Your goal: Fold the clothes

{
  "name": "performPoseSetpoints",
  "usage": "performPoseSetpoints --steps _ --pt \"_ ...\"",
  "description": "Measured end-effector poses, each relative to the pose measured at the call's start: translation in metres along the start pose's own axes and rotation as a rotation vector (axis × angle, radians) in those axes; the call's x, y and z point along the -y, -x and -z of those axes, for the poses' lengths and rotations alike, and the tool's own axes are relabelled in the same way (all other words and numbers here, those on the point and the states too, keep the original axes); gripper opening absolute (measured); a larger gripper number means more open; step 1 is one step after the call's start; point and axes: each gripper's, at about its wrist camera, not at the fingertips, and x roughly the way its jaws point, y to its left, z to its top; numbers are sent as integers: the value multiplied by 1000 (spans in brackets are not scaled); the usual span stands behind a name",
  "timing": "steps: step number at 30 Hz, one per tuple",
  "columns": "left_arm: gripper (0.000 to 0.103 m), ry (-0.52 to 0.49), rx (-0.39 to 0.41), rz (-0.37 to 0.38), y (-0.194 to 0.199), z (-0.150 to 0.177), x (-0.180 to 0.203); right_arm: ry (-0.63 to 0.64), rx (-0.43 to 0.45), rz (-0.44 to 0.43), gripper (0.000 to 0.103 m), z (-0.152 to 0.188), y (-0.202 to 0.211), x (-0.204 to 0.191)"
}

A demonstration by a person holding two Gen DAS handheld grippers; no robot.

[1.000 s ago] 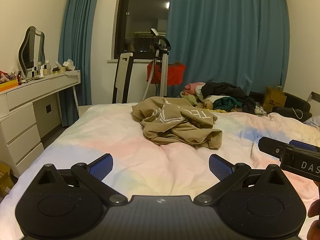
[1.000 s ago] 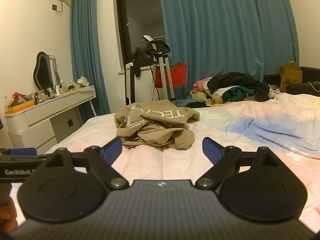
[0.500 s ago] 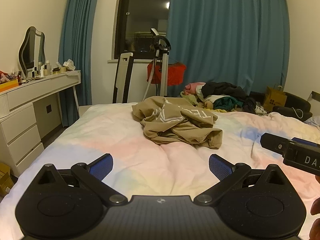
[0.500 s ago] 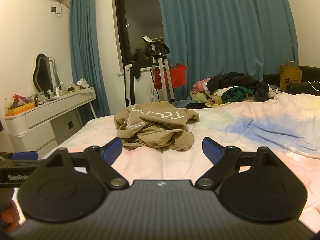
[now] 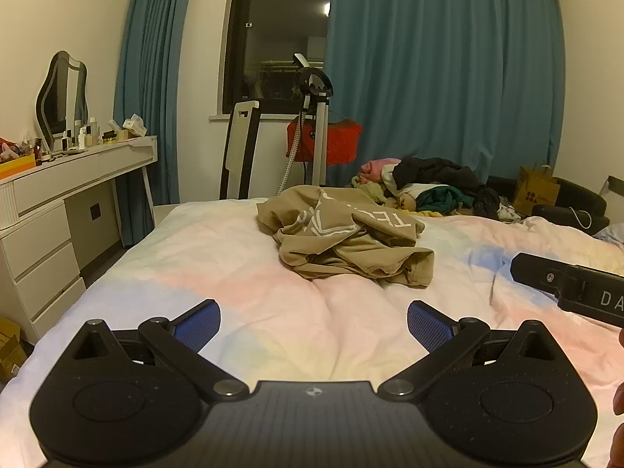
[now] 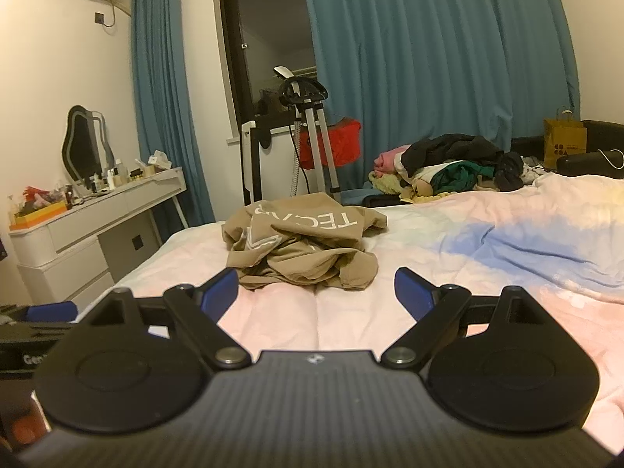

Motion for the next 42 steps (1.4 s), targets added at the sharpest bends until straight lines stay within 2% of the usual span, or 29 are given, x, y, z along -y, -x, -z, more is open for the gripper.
performPoseSetpoints --steps 9,12,15,19,22,29,32,35,36,39,41,42 --pt "103 -15 -25 -6 -10 5 5 -27 0 -1 88 -6 2 4" --pt "103 -27 -50 4 -19 5 7 -22 42 32 88 -9 7 5" --pt "103 -49 -82 3 -38 1 10 -2 101 67 88 -23 13 8" --pt "103 -42 -145 -20 -85 -13 12 -38 94 19 88 -40 8 23" --pt "102 6 -214 -24 -130 -20 9 -57 65 15 88 -42 -5 34" --pt "95 229 -326 -6 -250 -21 -8 -161 -55 19 88 -23 -50 60" --pt "92 330 -313 -3 -293 -19 -18 -191 -93 41 88 -13 -73 68" --pt "88 419 -263 -19 -325 -19 -29 -234 -133 47 88 -3 -99 77" --pt "81 442 -243 -23 -334 -20 -31 -242 -148 49 88 0 -107 79" --pt "47 495 -194 -49 -350 -25 -38 -284 -188 45 88 14 -130 86" --pt "30 487 -187 -62 -354 -32 -38 -298 -207 43 88 19 -141 90" --pt "15 463 -175 -66 -354 -36 -35 -300 -211 42 88 21 -144 91"
